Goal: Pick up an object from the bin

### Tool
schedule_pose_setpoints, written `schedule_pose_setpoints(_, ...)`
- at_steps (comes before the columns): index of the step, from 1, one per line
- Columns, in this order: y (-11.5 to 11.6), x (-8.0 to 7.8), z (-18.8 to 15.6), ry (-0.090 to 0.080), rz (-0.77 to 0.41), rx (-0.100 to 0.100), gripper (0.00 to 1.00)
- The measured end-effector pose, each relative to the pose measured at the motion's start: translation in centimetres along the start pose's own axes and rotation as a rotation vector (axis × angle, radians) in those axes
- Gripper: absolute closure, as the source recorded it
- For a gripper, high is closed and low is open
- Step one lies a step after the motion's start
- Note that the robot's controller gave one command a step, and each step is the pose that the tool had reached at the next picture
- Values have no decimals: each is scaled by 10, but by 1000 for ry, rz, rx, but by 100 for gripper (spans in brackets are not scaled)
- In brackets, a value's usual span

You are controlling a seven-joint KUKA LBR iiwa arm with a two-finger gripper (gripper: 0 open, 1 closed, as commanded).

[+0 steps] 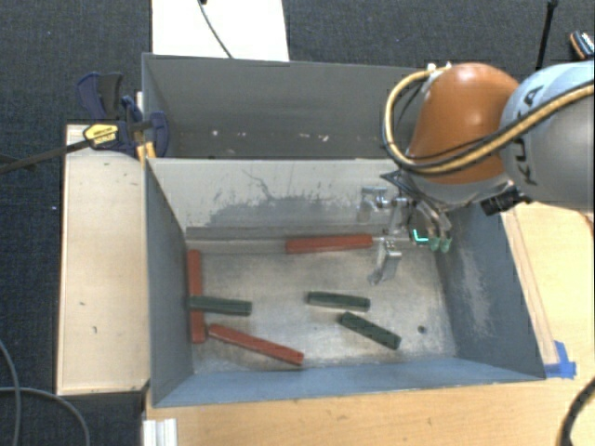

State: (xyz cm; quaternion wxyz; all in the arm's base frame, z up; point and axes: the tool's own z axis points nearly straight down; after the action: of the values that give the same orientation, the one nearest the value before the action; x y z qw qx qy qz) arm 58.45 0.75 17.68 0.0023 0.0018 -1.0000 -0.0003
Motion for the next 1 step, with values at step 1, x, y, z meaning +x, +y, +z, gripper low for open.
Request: schedule_pose_setpoints(1, -34, 32, 106, 1, 1, 0, 0)
